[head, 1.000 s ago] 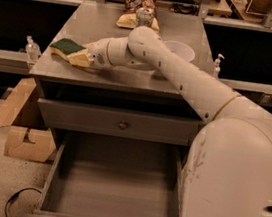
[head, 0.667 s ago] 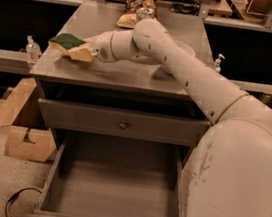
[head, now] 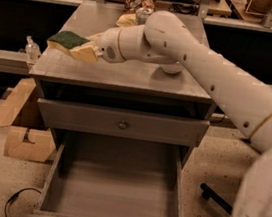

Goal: Place sponge into middle drawer

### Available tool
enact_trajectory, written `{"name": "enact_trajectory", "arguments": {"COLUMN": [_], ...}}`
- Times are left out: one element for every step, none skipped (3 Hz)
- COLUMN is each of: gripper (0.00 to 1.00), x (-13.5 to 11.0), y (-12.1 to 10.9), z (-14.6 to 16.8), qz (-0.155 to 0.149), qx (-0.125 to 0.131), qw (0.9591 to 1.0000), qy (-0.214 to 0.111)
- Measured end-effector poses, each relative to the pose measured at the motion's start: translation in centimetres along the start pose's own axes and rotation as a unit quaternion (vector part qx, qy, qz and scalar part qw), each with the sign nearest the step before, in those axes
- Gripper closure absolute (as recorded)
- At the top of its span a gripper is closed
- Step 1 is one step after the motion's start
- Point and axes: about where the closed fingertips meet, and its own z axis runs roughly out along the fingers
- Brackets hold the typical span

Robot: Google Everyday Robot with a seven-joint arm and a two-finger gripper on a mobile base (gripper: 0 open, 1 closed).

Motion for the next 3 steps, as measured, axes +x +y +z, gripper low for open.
{"name": "enact_trajectory", "arguments": {"gripper": [1.00,1.00,1.00], "x": [0.7,4.2,11.3], "y": [3.4,6.4,11.0], "z": [-4.6,-9.8,-12.1], "qz": [0.014,0.041,0.078], "qx": [0.034,0.080,0.079], "qw": [0.9993,0.9956,0.9923], "qy": [0.001,0.024,0.054]}}
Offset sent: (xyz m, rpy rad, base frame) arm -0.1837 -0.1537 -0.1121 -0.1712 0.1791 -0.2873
